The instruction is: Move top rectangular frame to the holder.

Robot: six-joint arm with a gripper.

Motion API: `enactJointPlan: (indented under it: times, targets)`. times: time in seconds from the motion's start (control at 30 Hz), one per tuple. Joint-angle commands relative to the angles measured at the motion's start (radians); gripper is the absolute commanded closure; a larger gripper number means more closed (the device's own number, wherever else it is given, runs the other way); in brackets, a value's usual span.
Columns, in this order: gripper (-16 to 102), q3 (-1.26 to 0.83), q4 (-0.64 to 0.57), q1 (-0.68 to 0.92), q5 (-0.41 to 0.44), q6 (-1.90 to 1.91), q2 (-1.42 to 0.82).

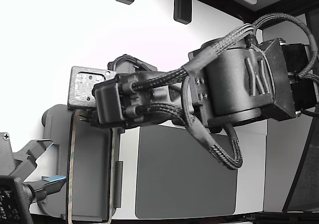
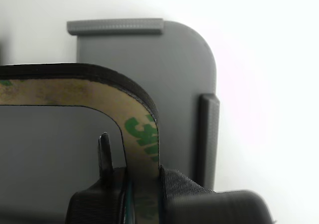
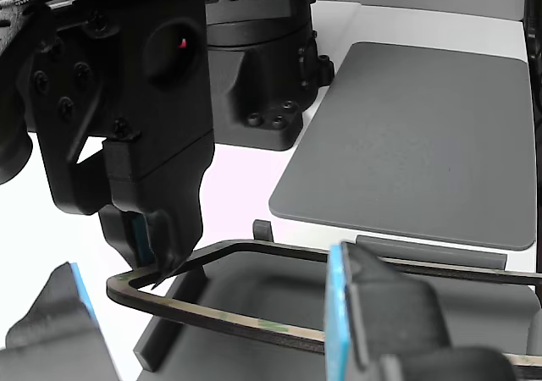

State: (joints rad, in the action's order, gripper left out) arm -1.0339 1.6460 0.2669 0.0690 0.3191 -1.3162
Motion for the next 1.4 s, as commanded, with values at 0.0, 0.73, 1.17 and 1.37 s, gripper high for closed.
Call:
enactJointPlan:
  times: [0.0,0.73,1.17,1.37]
  targets:
    - [95,0.015,0.011,-0.025,-0.005,-0.008,-0.015]
    - [95,-0.020,0.011,-0.049,-0.018,-0.052,0.014]
    - [96,-0.026,0.011,-0.049,-0.011,-0.057,0.021]
    - [96,-0.029,0.011,-0.051,-0.008,-0.061,0.028]
